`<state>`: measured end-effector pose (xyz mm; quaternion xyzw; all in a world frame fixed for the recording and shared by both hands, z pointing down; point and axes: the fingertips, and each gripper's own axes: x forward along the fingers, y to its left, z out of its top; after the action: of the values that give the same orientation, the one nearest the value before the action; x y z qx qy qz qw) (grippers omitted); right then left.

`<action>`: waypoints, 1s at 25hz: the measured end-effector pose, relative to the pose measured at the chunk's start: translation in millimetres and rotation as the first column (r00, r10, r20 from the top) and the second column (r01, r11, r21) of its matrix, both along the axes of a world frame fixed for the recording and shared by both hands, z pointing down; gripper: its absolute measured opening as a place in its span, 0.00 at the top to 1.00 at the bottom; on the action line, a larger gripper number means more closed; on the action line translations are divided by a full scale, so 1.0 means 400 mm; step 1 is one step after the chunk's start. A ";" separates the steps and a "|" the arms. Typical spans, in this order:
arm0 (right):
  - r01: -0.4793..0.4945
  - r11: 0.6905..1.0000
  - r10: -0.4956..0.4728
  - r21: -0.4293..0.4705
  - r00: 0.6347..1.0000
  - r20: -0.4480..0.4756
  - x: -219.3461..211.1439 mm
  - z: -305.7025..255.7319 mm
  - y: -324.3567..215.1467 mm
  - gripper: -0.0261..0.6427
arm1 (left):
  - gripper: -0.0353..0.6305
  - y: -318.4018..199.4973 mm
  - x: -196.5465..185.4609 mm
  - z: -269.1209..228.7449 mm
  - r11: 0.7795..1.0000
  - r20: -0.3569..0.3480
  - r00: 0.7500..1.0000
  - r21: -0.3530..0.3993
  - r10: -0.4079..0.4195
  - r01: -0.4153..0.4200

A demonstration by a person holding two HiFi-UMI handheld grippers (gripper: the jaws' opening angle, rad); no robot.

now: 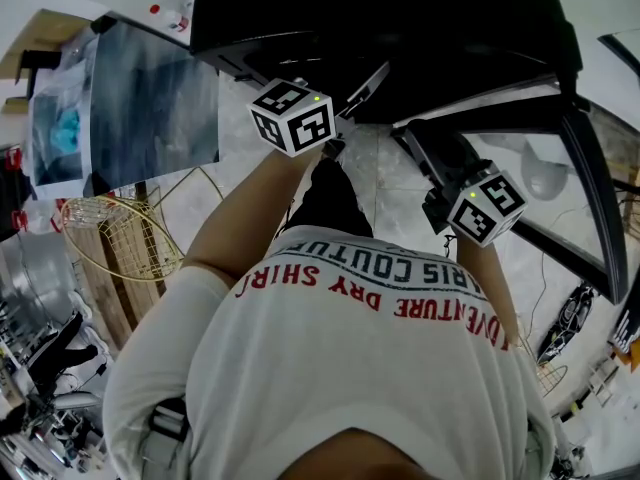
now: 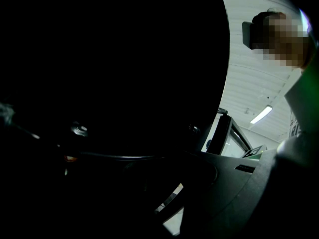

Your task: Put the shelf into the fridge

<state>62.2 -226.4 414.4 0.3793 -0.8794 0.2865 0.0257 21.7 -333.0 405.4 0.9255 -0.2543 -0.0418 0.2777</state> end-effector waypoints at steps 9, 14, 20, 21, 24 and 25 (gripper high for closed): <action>0.001 1.000 -0.001 -0.001 1.000 -0.002 0.003 -0.002 0.003 0.92 | 0.72 -0.011 0.000 0.002 1.000 -0.001 1.000 0.014 -0.015 0.015; 0.001 1.000 -0.001 0.014 1.000 0.003 0.009 -0.011 0.006 0.91 | 0.72 -0.001 -0.001 0.008 1.000 0.030 0.999 0.023 -0.019 0.018; 0.012 0.999 -0.013 0.046 1.000 0.016 0.005 -0.040 0.027 0.91 | 0.72 0.082 -0.015 0.040 1.000 0.070 0.998 -0.027 -0.011 0.013; 0.015 0.999 -0.016 0.049 1.000 0.016 0.004 -0.044 0.031 0.91 | 0.72 0.098 -0.018 0.043 0.999 0.077 0.997 -0.036 -0.013 0.015; 0.023 0.998 -0.023 0.056 1.000 0.010 0.003 -0.052 0.044 0.91 | 0.72 0.140 -0.025 0.035 0.998 0.076 0.997 -0.066 -0.013 0.018; 0.026 0.998 -0.027 0.063 1.000 0.008 0.001 -0.057 0.048 0.92 | 0.72 0.154 -0.028 0.025 0.998 0.076 0.997 -0.066 -0.009 0.014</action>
<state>62.8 -207.3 391.7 0.3669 -0.8931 0.2601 0.0140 10.5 -271.3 415.4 0.9152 -0.2711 -0.0001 0.2982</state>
